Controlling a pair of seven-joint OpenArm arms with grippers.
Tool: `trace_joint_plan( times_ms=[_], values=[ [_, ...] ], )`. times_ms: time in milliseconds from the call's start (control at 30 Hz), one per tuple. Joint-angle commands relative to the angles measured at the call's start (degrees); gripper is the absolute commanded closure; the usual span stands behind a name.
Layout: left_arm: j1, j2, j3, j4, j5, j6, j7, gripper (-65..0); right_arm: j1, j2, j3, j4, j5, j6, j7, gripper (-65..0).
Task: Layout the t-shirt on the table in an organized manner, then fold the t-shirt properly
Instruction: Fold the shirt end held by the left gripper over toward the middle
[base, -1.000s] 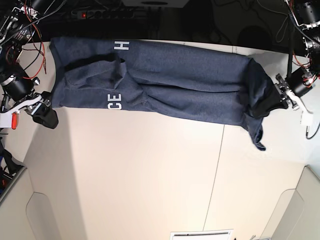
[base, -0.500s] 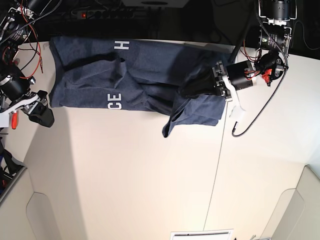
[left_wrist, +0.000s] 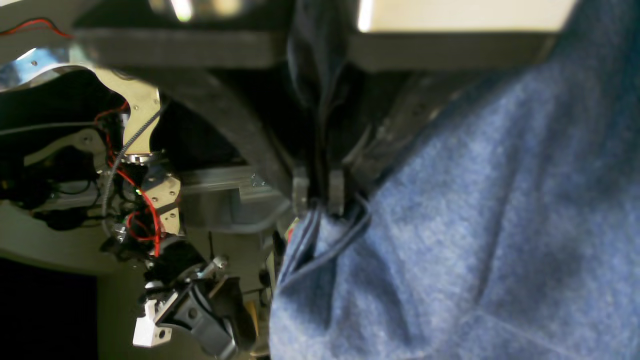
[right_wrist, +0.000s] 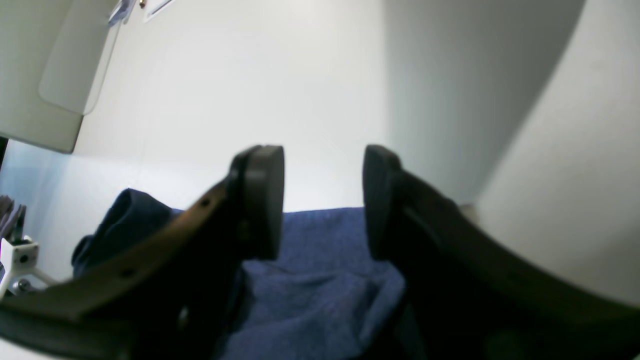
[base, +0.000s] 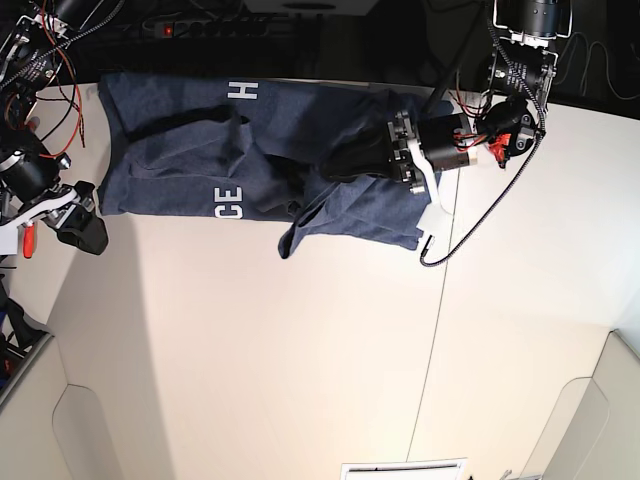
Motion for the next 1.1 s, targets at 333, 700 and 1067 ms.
trace_joint_plan(
  times_ms=[333, 700, 1067],
  values=[
    [-1.66, 0.13, 0.02, 1.03, -1.80, -0.69, -2.54, -32.9, 0.74, 0.63, 0.09, 0.98, 1.33, 0.11, 1.33, -25.6],
    [-3.61, 0.28, -2.05, 12.50, -1.80, -0.69, 1.88, -32.8, 0.42, 5.49, 0.17, 0.72, -4.44, -1.49, 1.27, -37.0],
    [-3.61, -0.57, -4.24, 14.40, -1.80, -0.69, 1.92, -32.9, 0.44, 11.32, 0.15, -18.43, 4.59, -0.37, -4.76, -37.8]
  ],
)
